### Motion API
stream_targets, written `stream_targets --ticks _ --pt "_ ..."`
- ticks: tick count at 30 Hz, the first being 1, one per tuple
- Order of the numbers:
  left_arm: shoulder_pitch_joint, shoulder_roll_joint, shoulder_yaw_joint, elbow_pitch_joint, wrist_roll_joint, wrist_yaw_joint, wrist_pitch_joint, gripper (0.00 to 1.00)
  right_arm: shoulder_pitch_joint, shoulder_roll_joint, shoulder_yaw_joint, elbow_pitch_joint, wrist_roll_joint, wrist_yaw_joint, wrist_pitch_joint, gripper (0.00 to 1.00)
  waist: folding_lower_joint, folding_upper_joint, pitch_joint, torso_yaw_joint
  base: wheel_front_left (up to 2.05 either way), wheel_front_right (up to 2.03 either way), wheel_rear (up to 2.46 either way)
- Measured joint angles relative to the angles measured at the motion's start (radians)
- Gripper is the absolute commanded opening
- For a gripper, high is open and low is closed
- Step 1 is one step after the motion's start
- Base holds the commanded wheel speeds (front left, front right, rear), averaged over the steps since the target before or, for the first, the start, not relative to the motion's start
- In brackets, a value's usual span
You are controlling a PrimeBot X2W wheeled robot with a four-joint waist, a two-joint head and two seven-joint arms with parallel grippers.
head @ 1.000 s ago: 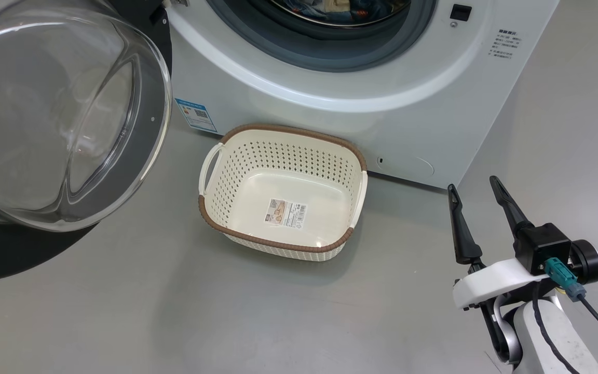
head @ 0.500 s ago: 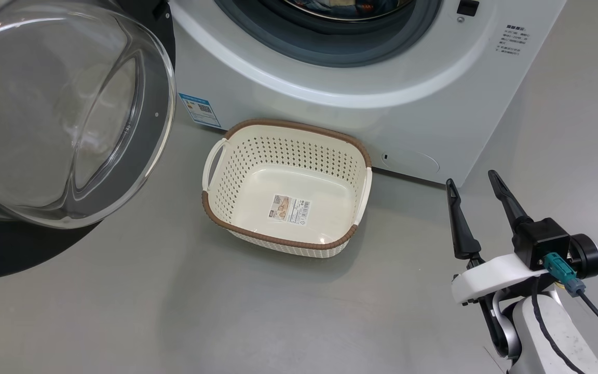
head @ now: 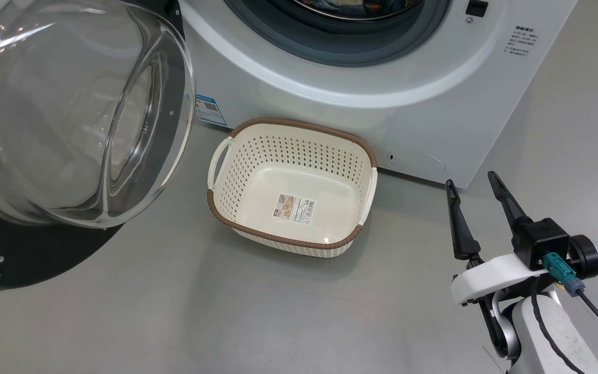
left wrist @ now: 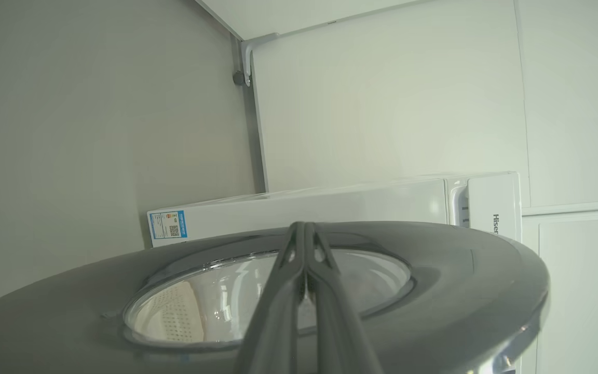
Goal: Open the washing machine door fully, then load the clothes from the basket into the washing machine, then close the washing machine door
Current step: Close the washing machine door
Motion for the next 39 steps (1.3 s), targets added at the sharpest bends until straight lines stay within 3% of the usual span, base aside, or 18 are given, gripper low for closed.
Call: stream_targets --ticks 16,27,39 --pt "0.015 -0.034 -0.090 -0.042 -0.120 -0.009 0.304 0.00 0.002 0.005 -0.008 0.026 0.018 0.000 0.000 1.00 0.0000 0.0000 -0.038 0.036 0.00 0.00 0.00" --pt "0.089 -0.044 -0.156 -0.114 -0.134 -0.010 0.465 0.00 0.005 0.021 0.009 0.037 0.039 0.001 -0.001 1.00 0.0000 0.0000 -0.066 0.037 0.00 0.00 0.00" --pt "0.145 -0.161 -0.220 -0.221 -0.201 -0.013 0.597 0.00 0.005 0.027 0.026 0.037 0.046 0.001 -0.001 1.00 0.0000 0.0000 -0.056 -0.018 0.00 0.00 0.00"
